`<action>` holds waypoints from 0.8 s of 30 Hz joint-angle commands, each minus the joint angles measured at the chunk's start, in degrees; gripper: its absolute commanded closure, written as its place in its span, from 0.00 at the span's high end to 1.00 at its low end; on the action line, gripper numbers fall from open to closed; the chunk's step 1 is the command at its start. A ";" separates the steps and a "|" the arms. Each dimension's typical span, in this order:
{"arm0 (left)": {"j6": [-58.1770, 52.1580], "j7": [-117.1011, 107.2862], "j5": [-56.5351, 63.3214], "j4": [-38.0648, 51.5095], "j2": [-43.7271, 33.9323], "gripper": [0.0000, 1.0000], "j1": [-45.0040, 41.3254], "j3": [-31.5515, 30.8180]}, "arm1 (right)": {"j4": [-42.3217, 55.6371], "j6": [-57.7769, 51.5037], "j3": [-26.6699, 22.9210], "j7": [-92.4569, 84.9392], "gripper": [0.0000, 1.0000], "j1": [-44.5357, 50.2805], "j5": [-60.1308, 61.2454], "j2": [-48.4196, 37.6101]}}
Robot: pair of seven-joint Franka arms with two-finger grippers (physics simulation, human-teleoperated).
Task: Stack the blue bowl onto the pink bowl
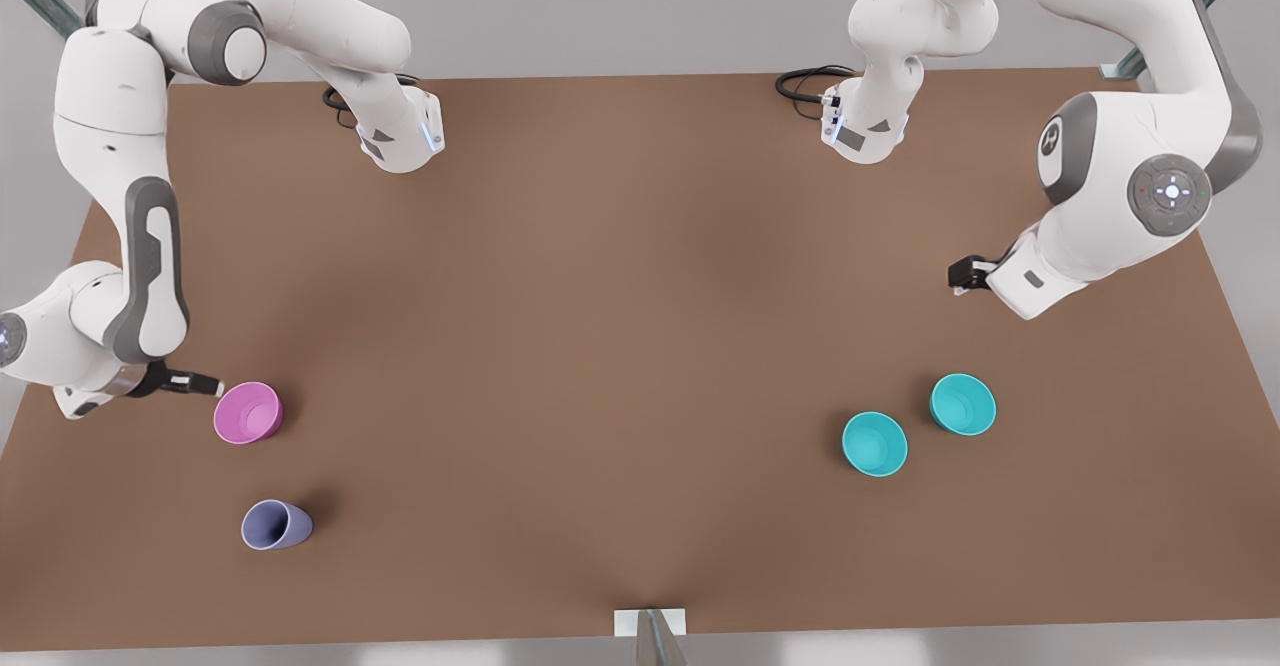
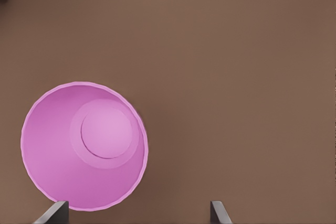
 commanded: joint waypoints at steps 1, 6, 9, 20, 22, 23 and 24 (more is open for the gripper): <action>-0.53 -0.19 0.02 0.03 -0.02 1.00 0.29 0.00 | -0.36 7.61 -0.02 -9.05 1.00 -0.20 0.63 1.00; -0.53 -0.19 0.11 -0.06 0.07 1.00 0.29 0.09 | -0.97 6.73 -0.02 -9.05 1.00 -1.35 5.28 4.43; -0.53 -0.10 0.11 -0.06 0.16 1.00 0.29 0.09 | -2.21 6.38 0.07 -8.96 1.00 -1.26 7.66 4.34; -0.53 -0.02 0.11 0.03 0.60 1.00 1.08 0.09 | -1.42 6.47 0.51 -8.79 0.77 0.59 11.00 6.27; -0.53 -0.02 0.11 0.03 0.60 1.00 1.16 0.09 | -1.33 6.47 0.51 -8.87 0.47 0.50 11.00 6.27; -0.53 -0.02 0.11 0.03 0.60 1.00 1.16 0.09 | -1.33 6.47 0.51 -8.87 0.38 0.50 11.00 6.27; -0.53 -0.02 0.11 0.03 0.60 1.00 1.16 0.09 | -1.33 6.47 0.51 -8.96 0.22 0.50 11.00 6.27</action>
